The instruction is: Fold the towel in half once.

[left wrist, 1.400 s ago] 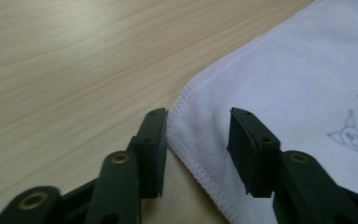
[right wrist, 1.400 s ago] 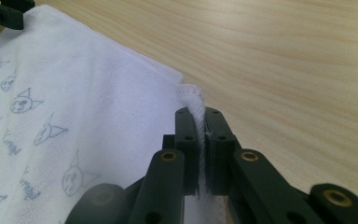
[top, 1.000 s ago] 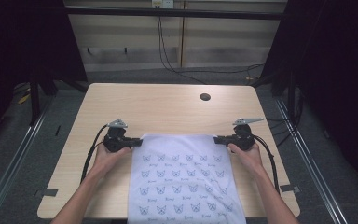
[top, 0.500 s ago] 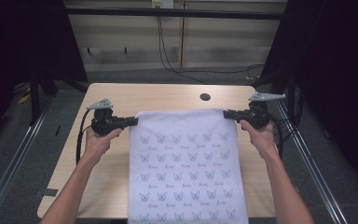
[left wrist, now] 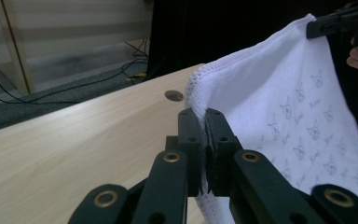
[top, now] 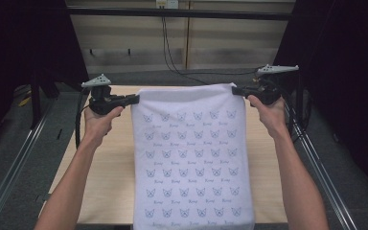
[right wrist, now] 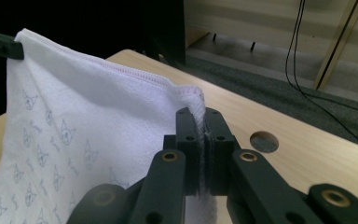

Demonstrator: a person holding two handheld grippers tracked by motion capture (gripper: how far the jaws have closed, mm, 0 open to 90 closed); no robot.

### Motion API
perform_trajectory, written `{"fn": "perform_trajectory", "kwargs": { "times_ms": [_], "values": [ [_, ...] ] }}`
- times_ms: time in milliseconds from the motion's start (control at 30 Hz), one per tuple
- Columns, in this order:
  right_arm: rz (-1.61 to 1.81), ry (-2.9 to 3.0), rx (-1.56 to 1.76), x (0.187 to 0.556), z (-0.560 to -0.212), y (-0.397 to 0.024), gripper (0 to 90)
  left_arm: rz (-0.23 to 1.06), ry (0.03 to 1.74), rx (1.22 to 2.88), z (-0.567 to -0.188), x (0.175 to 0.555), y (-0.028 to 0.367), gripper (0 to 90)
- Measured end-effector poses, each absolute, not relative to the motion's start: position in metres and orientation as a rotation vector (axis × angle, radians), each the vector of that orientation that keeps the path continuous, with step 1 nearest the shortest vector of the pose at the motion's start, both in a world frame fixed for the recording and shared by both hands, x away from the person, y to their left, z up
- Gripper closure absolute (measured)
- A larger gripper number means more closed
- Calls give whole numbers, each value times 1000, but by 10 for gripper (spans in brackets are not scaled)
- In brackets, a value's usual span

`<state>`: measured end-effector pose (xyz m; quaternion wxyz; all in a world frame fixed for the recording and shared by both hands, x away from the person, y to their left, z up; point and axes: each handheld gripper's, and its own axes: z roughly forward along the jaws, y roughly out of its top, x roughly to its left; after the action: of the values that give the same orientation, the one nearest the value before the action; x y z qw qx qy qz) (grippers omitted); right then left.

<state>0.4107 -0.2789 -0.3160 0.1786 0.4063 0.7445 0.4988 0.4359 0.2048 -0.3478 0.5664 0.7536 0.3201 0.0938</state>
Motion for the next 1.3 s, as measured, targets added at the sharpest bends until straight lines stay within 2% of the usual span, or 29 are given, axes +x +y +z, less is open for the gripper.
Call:
{"fn": "perform_trajectory", "kwargs": {
  "times_ms": [200, 367, 567, 733, 1067, 1300],
  "values": [
    [1400, 2076, 1167, 422, -299, -278, 866, 259, 757, 1765, -325, 451, 202, 866],
    [1403, 2064, 1124, 420, -284, -280, 871, 276, 695, 1770, -308, 440, 201, 869],
    [1431, 2120, 1114, 396, -309, -283, 871, 223, 655, 1790, -328, 413, 202, 870],
    [1486, 2158, 1121, 367, -336, -289, 872, 171, 625, 1821, -348, 384, 201, 869],
    [1483, 2313, 1078, 283, -382, -294, 871, 23, 590, 1862, -394, 315, 214, 869],
    [1555, 2335, 1075, 230, -393, -299, 871, -36, 595, 1861, -413, 276, 219, 869]
  ]
}}
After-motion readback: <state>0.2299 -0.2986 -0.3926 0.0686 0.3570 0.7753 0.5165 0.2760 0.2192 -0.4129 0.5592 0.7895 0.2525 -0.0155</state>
